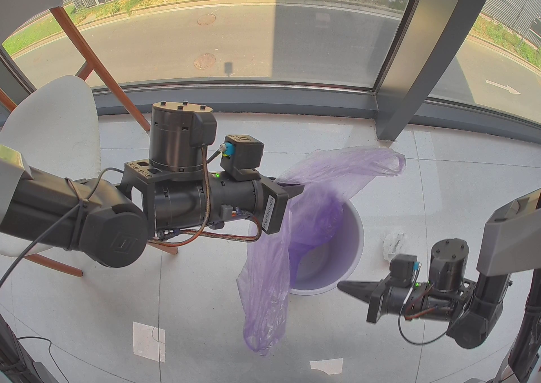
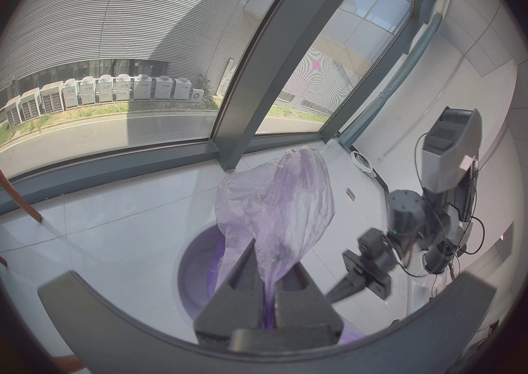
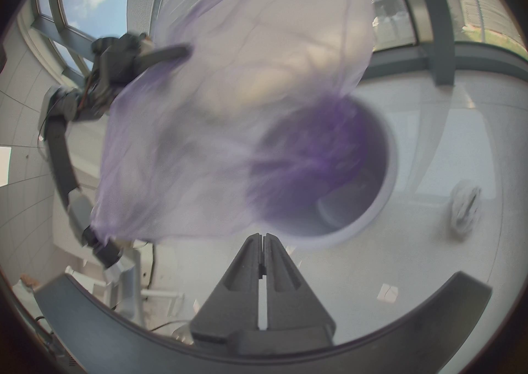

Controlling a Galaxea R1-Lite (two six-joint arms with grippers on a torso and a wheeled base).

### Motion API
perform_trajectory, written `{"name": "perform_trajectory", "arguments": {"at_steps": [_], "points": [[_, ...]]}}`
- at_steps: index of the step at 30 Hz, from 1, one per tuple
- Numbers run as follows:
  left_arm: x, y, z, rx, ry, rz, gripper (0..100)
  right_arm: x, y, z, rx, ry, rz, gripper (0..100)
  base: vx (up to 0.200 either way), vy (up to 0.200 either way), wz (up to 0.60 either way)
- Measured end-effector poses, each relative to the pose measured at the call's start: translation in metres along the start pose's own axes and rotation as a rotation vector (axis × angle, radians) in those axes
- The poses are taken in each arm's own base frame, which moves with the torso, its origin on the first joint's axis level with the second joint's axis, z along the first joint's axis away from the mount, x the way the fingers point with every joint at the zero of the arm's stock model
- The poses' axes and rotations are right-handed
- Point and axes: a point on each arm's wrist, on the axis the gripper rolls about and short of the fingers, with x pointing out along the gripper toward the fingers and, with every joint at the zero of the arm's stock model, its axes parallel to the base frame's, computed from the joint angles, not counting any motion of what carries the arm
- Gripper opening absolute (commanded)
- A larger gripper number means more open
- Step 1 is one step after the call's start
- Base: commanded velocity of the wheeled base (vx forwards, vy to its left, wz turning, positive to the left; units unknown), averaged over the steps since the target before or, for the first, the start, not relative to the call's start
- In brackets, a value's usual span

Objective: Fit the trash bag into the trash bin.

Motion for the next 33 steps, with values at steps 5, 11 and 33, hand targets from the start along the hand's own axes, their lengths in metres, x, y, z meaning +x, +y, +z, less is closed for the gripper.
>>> {"name": "perform_trajectory", "arguments": {"at_steps": [5, 11, 33], "points": [[0.004, 0.001, 0.003, -0.008, -0.003, 0.004, 0, -0.005, 0.026, -0.019, -0.024, 0.095, 0.062, 0, 0.0, 0.0, 0.0], [0.005, 0.003, 0.007, -0.025, -0.015, 0.019, 0, 0.023, 0.041, -0.021, -0.092, 0.079, 0.126, 0, 0.0, 0.0, 0.0], [0.007, -0.001, 0.017, -0.088, -0.05, 0.067, 0, 0.121, 0.058, -0.021, -0.076, -0.12, 0.053, 0, 0.0, 0.0, 0.0]]}}
